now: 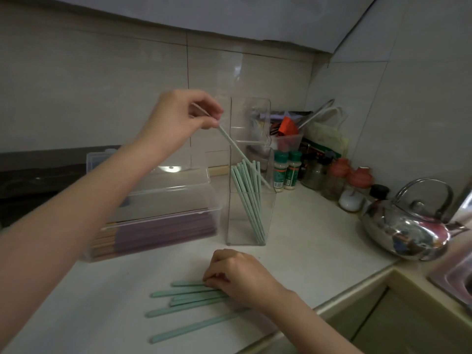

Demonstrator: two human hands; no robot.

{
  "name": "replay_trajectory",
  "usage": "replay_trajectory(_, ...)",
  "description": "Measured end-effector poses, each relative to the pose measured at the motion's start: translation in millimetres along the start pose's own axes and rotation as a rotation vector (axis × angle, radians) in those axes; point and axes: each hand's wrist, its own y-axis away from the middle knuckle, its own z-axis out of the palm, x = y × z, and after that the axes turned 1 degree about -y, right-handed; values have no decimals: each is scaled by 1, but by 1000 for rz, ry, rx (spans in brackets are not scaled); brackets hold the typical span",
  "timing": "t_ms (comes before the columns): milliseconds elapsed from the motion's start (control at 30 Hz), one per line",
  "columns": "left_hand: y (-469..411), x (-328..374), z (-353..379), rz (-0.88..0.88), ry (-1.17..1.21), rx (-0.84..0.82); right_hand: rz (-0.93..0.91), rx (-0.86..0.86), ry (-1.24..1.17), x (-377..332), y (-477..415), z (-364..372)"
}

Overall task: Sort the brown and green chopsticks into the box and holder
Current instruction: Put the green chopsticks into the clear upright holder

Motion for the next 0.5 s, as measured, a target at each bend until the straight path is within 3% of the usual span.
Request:
replay_trajectory(233, -30, -9, 35, 31, -209, -317, 2, 7, -16, 2, 1, 2)
replay_trajectory(500, -19, -14, 77, 215, -554, -441, 2, 25, -25, 5, 3, 3)
